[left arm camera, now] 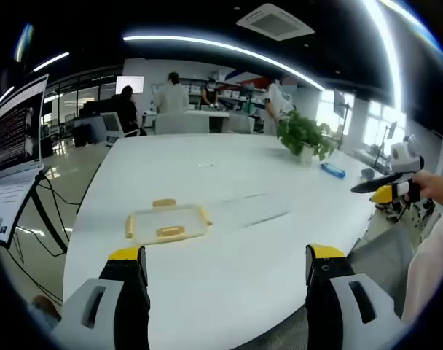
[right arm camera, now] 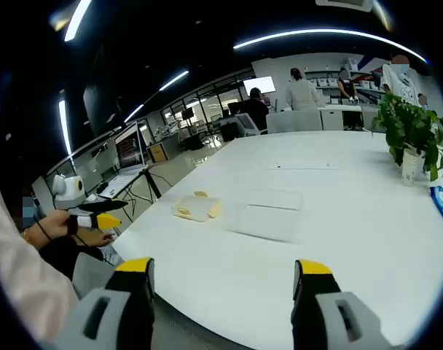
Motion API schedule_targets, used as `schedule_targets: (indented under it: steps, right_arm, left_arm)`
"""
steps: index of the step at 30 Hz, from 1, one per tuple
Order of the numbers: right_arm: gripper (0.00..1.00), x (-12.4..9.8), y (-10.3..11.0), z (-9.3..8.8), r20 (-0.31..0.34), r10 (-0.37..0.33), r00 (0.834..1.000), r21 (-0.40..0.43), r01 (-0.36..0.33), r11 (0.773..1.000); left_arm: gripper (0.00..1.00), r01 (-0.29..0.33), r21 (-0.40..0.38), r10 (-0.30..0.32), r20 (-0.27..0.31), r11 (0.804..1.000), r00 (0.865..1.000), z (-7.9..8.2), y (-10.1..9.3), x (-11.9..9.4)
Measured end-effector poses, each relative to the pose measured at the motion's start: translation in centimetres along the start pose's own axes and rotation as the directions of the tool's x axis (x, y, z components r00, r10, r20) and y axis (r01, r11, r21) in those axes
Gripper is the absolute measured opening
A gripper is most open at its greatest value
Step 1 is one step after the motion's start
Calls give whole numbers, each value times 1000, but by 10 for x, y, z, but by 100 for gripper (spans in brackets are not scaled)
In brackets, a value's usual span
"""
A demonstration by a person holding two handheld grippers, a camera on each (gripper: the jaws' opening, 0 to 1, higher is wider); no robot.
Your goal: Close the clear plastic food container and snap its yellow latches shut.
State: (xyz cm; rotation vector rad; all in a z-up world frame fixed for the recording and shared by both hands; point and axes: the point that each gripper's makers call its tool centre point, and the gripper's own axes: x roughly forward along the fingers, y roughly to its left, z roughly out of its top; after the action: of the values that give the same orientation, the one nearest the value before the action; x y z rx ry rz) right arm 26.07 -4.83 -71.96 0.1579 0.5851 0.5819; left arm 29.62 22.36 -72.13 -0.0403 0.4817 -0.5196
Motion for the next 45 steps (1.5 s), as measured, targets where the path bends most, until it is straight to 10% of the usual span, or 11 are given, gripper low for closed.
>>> schedule_targets:
  steps: [45]
  right_arm:
    - [76,5,0,1,-13,-3,1000,-38,3,999]
  left_arm:
    - [87,-3,13,3,-43,1000,999,-7,4,0]
